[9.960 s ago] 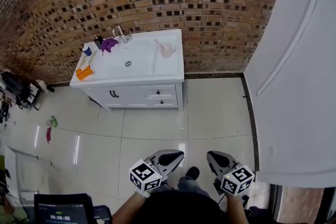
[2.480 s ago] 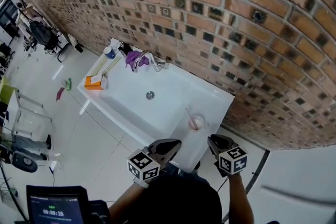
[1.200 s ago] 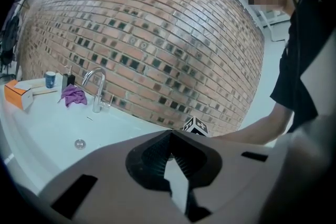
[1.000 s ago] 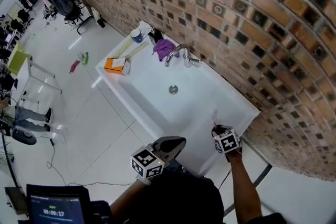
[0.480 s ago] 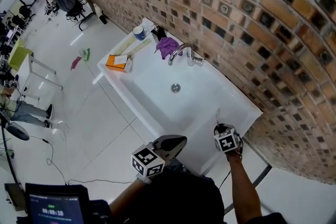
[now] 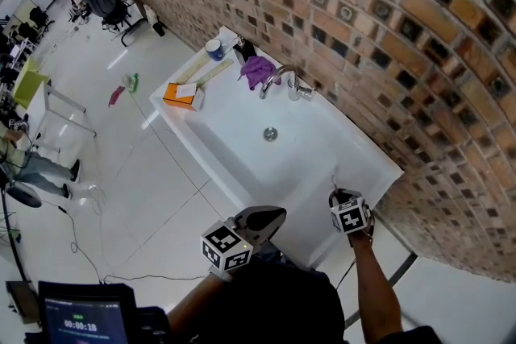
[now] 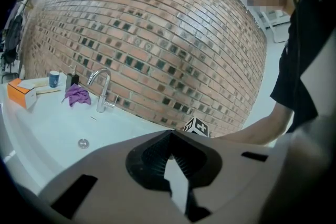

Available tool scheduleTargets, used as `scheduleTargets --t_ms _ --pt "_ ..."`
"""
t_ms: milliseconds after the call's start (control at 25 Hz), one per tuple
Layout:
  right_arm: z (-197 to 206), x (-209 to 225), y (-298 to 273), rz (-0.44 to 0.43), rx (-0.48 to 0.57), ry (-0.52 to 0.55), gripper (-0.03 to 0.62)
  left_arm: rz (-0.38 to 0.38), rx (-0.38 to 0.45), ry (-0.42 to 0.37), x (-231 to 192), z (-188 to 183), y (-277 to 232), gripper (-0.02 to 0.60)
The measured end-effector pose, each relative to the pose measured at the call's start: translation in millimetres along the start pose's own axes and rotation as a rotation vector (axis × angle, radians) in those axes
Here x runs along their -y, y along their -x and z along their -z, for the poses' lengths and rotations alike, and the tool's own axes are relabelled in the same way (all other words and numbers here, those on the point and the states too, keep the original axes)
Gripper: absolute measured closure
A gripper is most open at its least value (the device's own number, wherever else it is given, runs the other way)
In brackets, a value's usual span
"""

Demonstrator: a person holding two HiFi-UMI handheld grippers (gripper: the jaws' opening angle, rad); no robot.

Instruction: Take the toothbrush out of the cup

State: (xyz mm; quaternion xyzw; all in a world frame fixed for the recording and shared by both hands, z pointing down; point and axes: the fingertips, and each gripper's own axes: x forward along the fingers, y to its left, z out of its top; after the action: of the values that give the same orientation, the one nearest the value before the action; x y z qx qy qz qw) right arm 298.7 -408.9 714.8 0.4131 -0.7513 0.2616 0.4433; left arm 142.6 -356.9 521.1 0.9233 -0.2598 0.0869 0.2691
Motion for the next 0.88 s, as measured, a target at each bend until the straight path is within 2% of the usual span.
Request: scheduleTargets --t_ms 360,880 --pt "-7.7 7.6 21.6 0.033 0.068 -0.04 0.569 0.011 0.011 -0.014 5.4 -1.2 2.1 0.577" --pt "-52.8 11.5 134.0 0.106 0.34 -0.089 0.569 0.052 0.041 -0.066 20.6 -14.8 1.0 0.577"
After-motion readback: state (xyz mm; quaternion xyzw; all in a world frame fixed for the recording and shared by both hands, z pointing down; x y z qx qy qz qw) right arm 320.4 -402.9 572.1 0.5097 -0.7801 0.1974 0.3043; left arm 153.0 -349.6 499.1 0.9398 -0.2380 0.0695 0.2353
